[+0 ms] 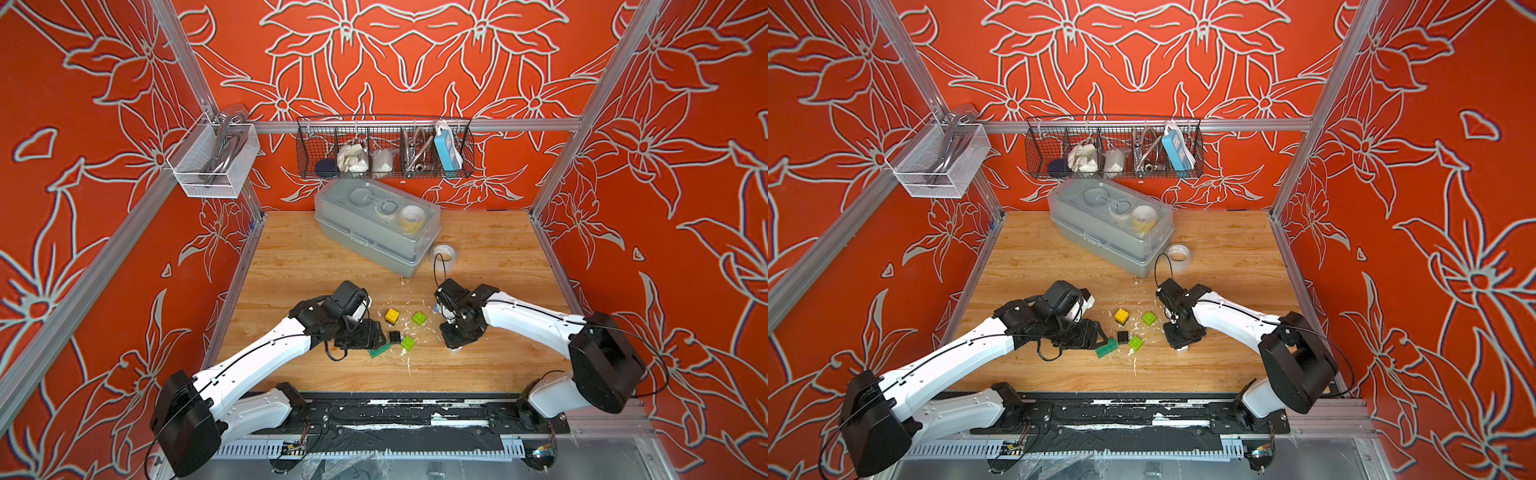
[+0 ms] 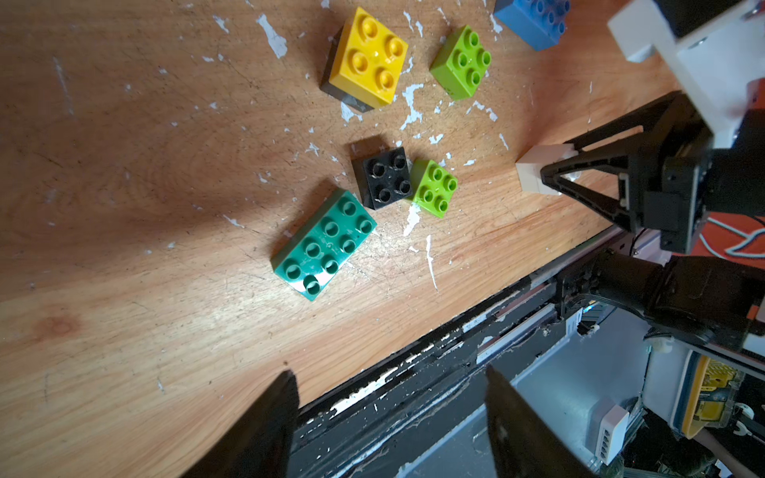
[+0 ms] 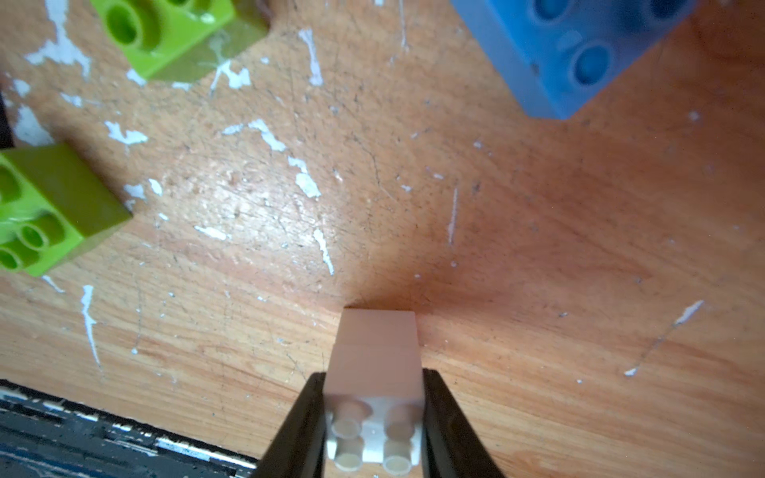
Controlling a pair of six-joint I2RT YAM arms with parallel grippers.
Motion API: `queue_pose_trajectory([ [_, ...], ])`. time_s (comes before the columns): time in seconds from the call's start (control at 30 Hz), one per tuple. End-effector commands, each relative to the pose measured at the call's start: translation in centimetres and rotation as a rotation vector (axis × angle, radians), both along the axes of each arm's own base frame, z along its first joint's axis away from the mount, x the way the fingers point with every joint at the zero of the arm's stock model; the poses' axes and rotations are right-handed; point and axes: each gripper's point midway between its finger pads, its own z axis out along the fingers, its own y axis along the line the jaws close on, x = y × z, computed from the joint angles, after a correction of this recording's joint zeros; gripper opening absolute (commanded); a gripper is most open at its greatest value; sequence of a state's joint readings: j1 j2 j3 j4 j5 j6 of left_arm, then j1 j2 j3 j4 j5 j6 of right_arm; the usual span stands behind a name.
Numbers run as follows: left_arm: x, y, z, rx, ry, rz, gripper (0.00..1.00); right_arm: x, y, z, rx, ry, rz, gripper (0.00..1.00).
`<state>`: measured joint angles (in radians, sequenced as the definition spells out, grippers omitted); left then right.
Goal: Assemble a giraffe with lego
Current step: Assemble the lego brick with the lego brick.
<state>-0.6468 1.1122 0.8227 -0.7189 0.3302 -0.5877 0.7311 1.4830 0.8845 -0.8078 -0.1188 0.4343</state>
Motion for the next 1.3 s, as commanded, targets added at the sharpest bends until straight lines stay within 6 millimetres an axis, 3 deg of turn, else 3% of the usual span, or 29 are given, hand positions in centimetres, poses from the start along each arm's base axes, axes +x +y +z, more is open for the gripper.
queue_pose_trajectory([
  [0.0,0.4,-0.3,0.9,-0.023,-0.018,-0.001,0.70,-2.1,-0.5,-2.8,-0.004,0.100,-0.063,0.30],
  [0.37,0.8,0.8,1.1,0.029,-0.033,0.054,0.71,1.8,3.0,-1.5,0.046,0.029,-0.095,0.31],
  [0.53,0.9,1.2,0.9,0.063,-0.018,0.069,0.71,2.6,4.4,-1.2,0.069,0.020,-0.101,0.32],
  [0.8,0.6,2.5,-0.2,0.125,0.013,0.121,0.78,2.6,5.5,-1.0,0.090,0.026,-0.100,0.51],
  [0.97,0.6,2.9,-0.5,0.145,0.025,0.144,0.79,3.2,5.6,1.0,0.097,-0.010,-0.104,0.66],
  [1.1,0.3,3.3,-1.5,0.167,0.069,0.187,0.78,3.3,5.4,3.2,0.123,-0.043,-0.120,0.70],
  [1.27,0.3,2.8,-3.1,0.148,0.141,0.271,0.78,2.2,3.7,6.7,0.143,-0.106,-0.094,0.77],
])
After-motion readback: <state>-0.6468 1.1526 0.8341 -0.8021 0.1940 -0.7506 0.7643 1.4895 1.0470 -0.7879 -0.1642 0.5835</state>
